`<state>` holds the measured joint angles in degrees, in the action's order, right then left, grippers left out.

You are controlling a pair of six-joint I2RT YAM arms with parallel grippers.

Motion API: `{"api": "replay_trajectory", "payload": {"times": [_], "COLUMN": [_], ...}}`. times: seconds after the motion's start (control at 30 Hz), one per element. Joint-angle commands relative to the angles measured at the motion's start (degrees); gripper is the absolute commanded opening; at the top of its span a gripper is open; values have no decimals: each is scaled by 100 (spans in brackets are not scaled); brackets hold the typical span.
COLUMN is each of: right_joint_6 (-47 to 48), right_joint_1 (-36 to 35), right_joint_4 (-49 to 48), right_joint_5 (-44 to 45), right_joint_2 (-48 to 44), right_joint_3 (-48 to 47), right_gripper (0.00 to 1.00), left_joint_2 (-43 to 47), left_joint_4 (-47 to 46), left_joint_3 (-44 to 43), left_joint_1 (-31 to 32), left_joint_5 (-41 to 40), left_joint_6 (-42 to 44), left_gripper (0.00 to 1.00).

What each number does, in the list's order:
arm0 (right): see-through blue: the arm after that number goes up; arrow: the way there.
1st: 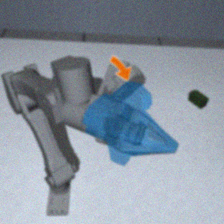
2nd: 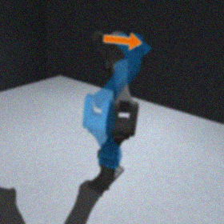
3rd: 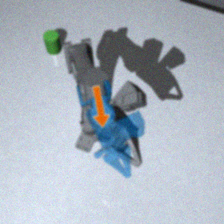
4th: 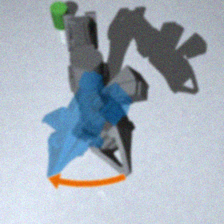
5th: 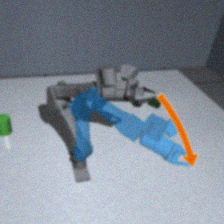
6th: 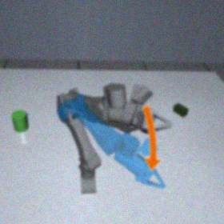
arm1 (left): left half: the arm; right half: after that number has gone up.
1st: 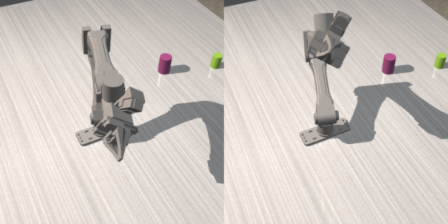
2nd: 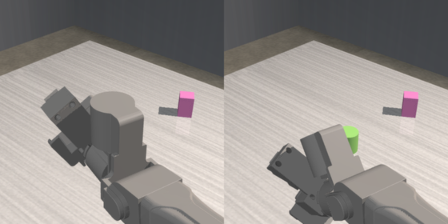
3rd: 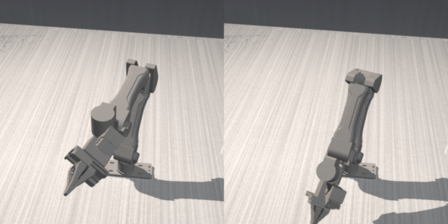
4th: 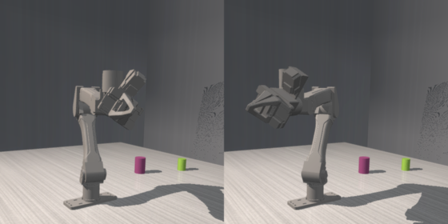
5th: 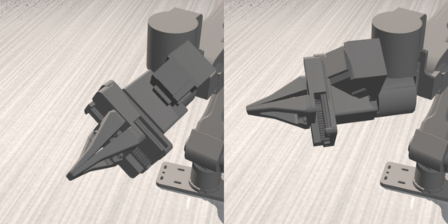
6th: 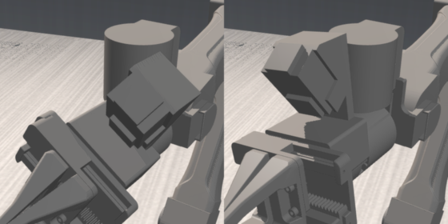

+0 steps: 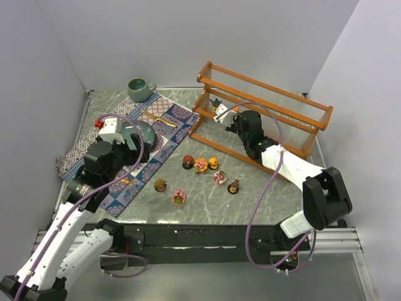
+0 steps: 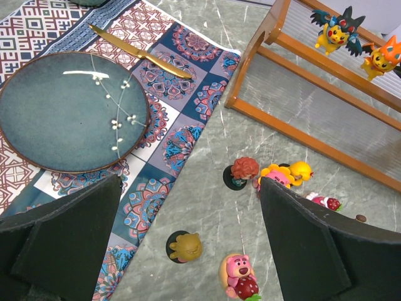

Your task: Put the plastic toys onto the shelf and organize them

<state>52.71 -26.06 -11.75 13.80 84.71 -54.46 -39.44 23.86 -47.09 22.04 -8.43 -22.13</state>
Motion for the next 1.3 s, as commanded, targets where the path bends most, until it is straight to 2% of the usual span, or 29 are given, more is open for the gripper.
{"api": "replay_trajectory", "payload": {"times": [0.0,0.63,1.03,1.27], "right_joint_6": [-173,-471,-1156,-1965], "right_joint_1": [49,40,-56,-636], "right_joint_4": [-135,103,375,700], "right_joint_5": [-88,-158,-159,96], "right_joint_2": [28,-498,-1271,-2010], "right_joint_3": [-276,-145,365,796], "right_gripper": [17,44,45,45], "left_joint_2": [94,165,270,270], "left_joint_4": [-109,-144,-171,-224], "left_joint_3": [25,42,139,279], "left_joint_1": [-25,-77,-121,-191], "left_joint_5": [16,95,227,447], "left_joint_6": [68,42,7,-46], "left_gripper": [97,97,97,97]}}
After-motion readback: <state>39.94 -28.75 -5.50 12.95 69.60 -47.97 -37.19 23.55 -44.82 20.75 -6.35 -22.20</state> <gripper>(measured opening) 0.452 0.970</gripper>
